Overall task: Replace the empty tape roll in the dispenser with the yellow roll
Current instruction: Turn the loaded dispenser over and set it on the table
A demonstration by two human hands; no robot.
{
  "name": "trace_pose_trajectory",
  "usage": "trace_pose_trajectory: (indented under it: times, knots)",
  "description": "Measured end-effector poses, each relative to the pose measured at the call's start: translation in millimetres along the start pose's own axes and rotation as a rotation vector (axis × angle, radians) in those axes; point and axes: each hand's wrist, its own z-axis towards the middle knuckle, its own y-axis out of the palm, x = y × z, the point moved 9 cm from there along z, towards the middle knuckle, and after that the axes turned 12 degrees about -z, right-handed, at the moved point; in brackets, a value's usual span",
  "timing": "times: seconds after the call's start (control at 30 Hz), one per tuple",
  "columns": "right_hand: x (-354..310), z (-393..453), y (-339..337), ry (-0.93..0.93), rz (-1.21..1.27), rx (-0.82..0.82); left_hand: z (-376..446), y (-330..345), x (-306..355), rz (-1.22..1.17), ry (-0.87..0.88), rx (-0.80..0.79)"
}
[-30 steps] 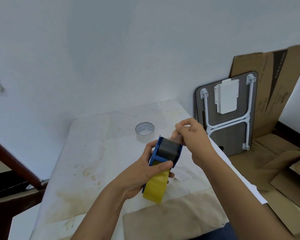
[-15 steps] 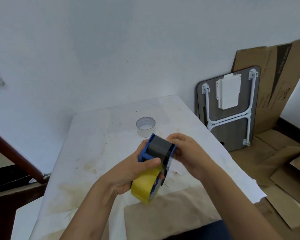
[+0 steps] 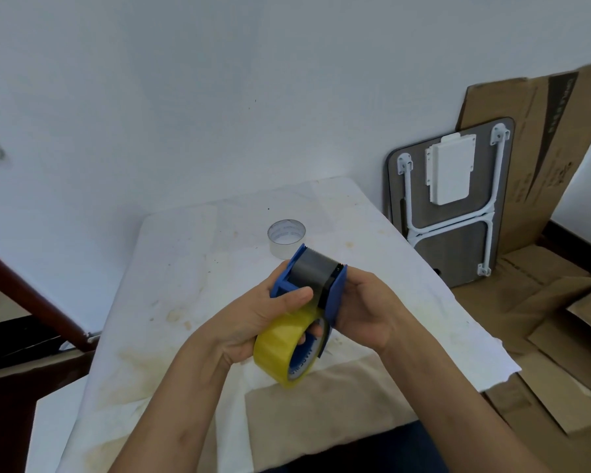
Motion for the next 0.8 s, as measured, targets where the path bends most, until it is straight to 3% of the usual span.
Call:
trace_pose_trajectory:
  times: [0.13, 0.27, 0.43, 0.53, 0.67, 0.8]
  knots:
    - [-2.1, -2.5, 6.8, -0.039, -0.057, -0.127, -4.1, -5.4, 10.3, -0.064, 0.022, 0.019]
    - [-13.7, -2.3, 8.1, -0.097, -0.201, -0.107, -9.1, -6.7, 21.1, -0.067, 0.034, 0.022]
    - [1.2, -11.0, 47.4, -0.007, -0.121, -0.452, -8.0, 3.4, 32.6, -0.083, 0.038, -0.043]
    - [3.6, -15.2, 48.2, -0.036, -0.118, -0.521, -4.9, -1.9, 46.7, 0.112, 0.064, -0.001]
    - [-3.0, -9.6, 34.9, -0.083, -0.110, -0.424, -5.4, -9.3, 67.4, 0.455, 0.146, 0.128]
    - [-7.4, 0.8, 16.7, -0.123, -0.054, -0.197, -2.4, -15.8, 83.5, 0.720, 0.296, 0.341]
